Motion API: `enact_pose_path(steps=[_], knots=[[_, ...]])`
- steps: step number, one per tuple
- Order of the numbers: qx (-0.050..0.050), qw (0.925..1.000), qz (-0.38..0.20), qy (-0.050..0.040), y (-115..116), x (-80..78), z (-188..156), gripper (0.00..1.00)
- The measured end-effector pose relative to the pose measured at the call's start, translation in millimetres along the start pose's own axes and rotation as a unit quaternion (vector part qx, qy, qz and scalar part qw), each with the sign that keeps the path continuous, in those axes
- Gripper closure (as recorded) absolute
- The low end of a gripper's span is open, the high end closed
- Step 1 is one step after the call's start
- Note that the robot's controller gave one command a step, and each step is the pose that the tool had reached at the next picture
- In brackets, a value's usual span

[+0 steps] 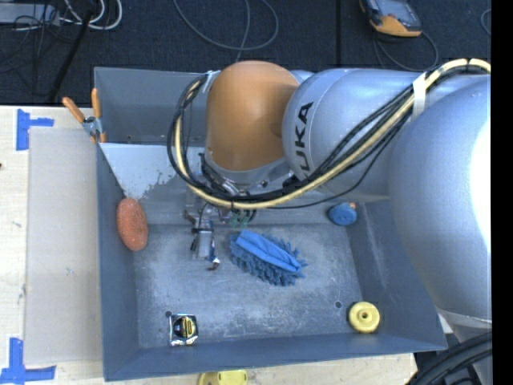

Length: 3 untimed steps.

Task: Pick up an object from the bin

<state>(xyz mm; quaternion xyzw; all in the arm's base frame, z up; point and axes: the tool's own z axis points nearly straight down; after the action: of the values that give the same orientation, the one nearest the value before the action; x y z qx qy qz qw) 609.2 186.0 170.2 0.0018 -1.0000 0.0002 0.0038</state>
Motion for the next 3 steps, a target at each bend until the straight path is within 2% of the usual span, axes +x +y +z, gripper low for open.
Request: enact_pose_path(steps=[1,2,3], knots=[[0.0,1.0,0.002,-0.0034,-1.1,-1.6,-5.3,0.0],[-0.001,0.9983,0.058,-0.0041,-58.4,15.7,50.4,0.0],[0.0,0.995,0.1,-0.002,-83.9,15.0,72.6,0.0]])
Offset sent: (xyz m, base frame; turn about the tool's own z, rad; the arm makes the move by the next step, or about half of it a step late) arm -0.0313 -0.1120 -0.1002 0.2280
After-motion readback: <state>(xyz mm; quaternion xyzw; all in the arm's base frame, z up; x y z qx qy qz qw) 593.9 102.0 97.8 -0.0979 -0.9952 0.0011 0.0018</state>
